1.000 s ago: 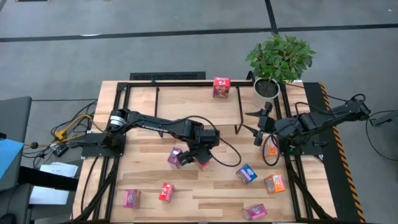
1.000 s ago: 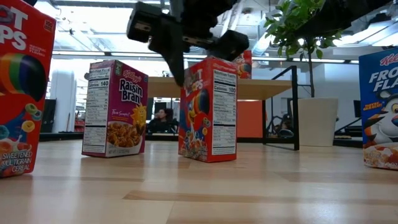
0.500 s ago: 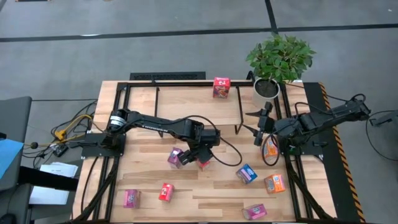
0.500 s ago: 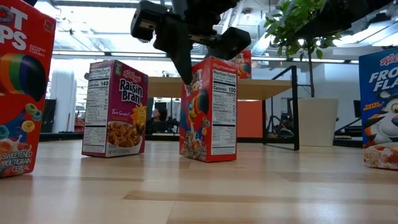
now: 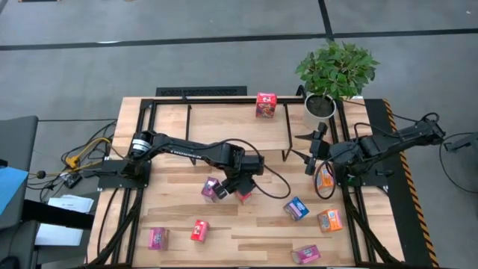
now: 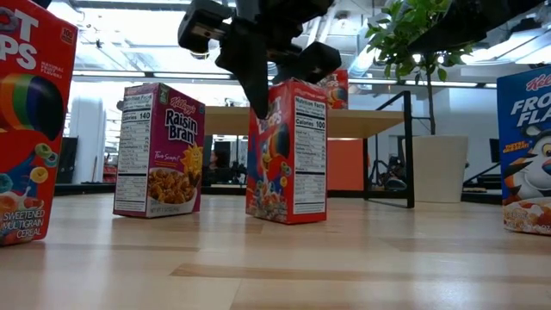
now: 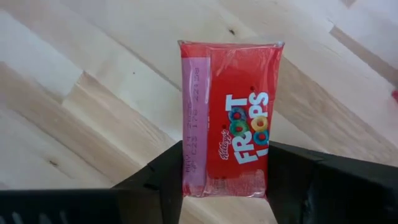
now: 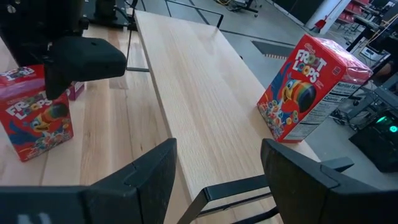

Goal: Stack cereal on shelf
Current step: Put the top red center cereal box on the shelf aligned with the other red cereal box

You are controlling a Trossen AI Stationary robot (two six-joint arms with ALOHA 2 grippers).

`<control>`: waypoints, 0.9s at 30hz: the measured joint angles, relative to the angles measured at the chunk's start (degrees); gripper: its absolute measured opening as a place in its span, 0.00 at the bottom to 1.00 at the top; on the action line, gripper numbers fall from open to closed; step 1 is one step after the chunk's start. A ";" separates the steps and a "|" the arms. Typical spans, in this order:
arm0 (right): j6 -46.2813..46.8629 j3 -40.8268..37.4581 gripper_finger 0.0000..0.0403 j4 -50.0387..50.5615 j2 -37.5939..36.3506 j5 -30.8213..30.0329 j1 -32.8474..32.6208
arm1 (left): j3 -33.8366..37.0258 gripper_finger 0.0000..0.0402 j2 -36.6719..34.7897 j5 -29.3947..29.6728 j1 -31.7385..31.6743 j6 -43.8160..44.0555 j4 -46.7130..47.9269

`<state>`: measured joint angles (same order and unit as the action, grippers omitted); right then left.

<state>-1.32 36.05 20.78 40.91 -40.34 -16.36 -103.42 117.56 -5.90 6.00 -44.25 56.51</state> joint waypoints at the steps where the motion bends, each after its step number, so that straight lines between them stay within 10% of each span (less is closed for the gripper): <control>1: -0.02 0.00 0.65 0.00 0.00 0.00 0.00 | -0.03 0.40 -0.11 0.31 0.02 0.83 0.07; 17: 1.36 0.00 0.65 0.28 0.00 -1.66 0.00 | -22.62 0.40 -0.39 4.34 0.38 22.06 13.31; 27: 5.64 0.00 0.65 3.59 -0.02 -3.30 0.85 | -31.16 0.40 -2.10 20.06 -3.56 22.91 16.56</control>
<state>4.32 36.05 24.37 40.88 -43.64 -15.51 -134.58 115.46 14.16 2.44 -21.35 73.07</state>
